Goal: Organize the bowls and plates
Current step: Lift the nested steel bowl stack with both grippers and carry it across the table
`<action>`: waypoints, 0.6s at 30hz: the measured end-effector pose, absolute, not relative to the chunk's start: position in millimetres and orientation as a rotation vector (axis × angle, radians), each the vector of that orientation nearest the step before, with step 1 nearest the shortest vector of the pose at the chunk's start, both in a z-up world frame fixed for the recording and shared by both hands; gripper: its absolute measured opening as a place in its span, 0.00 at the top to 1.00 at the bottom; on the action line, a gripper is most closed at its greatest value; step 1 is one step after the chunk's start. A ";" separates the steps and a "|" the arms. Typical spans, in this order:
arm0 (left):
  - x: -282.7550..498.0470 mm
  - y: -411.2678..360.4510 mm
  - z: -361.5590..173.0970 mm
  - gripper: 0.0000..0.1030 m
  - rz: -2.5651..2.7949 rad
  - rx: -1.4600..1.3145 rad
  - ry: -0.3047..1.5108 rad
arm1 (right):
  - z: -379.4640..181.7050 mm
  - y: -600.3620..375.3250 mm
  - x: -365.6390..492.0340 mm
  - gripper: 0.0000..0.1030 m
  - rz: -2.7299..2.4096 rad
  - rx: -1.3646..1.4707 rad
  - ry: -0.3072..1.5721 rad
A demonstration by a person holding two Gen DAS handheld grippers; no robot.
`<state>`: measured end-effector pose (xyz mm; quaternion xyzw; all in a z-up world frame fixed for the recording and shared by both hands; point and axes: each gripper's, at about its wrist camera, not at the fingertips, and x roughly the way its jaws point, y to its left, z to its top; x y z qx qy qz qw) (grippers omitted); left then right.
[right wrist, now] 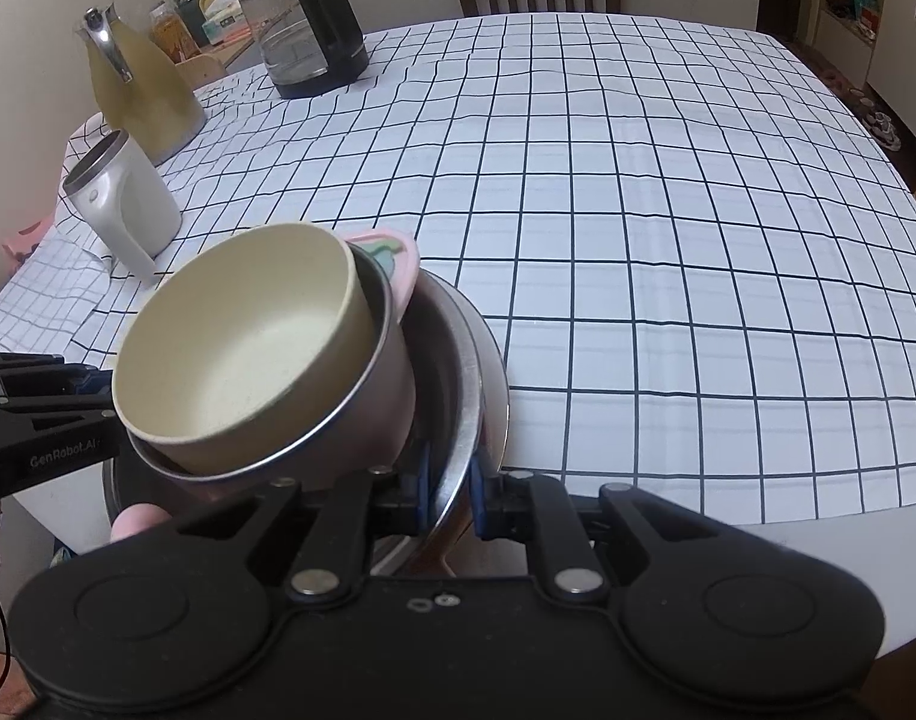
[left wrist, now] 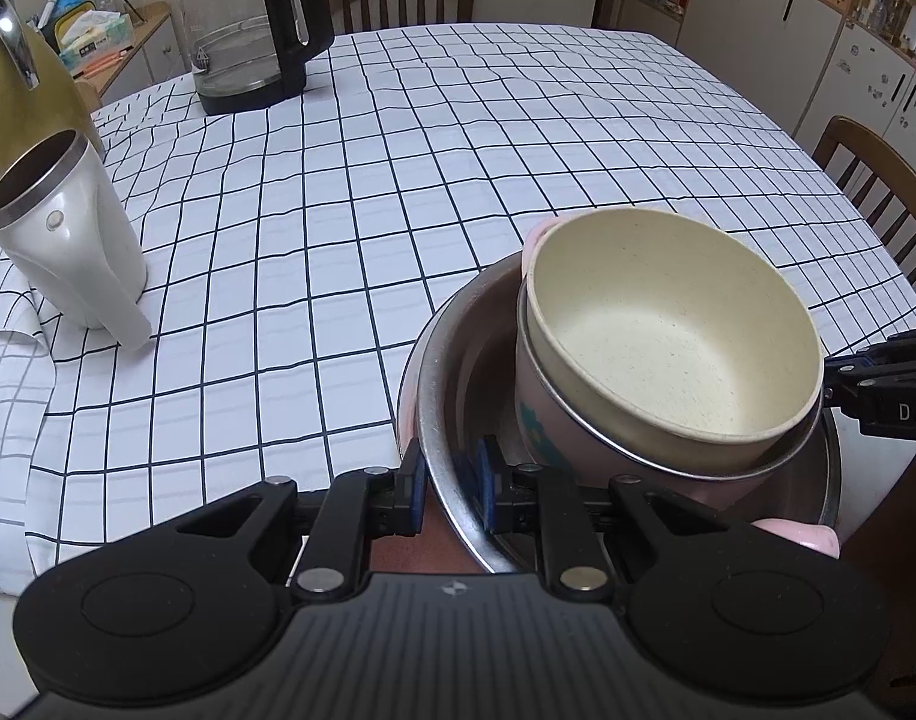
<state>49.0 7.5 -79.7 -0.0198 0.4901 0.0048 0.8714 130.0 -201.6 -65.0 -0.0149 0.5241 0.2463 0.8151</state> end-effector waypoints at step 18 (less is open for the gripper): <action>49.9 6.0 -80.3 0.84 -0.002 -0.007 1.006 | -73.7 -193.2 131.9 0.75 0.515 -0.054 1.110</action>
